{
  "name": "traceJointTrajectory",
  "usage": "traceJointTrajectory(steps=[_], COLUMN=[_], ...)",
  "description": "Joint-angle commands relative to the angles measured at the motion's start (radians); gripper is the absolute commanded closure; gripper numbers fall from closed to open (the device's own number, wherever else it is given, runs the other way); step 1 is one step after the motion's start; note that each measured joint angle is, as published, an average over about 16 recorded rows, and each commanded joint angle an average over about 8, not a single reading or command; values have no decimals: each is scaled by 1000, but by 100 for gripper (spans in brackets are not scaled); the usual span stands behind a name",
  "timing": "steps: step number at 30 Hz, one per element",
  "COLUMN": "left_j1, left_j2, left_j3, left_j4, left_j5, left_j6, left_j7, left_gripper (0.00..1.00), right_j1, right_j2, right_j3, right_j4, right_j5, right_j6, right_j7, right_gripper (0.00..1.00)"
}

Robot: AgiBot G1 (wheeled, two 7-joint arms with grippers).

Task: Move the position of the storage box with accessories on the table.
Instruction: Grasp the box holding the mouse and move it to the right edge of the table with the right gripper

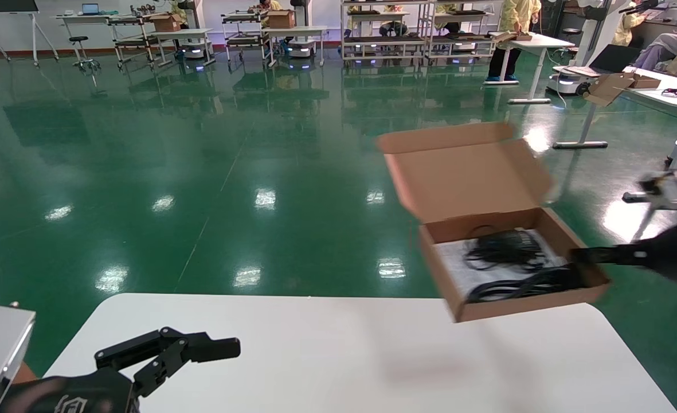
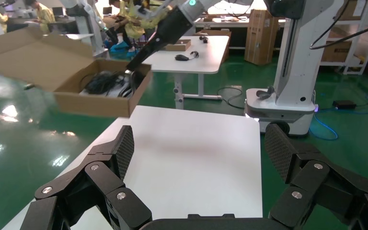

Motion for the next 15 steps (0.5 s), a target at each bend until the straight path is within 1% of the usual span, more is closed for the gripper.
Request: traceJointTrajectory(steps=[1,7,15], left_j1=[0,0,0], left_j2=[0,0,0], left_j3=[0,0,0], left_j4=[0,0,0], left_j5=[0,0,0], left_j6=[0,0,0], left_j7=[0,0,0], left_gripper=[0,0,0], right_j1=[10,-5,-73], right_j2=[24,71,115], right_j3=[-2,-4,3], right_j4=[-12,-42,-74], right_j5=[-5,-9,1], right_j6=[6,37,98], right_j7=[-14,-55,-100], right_gripper=[100,100,100])
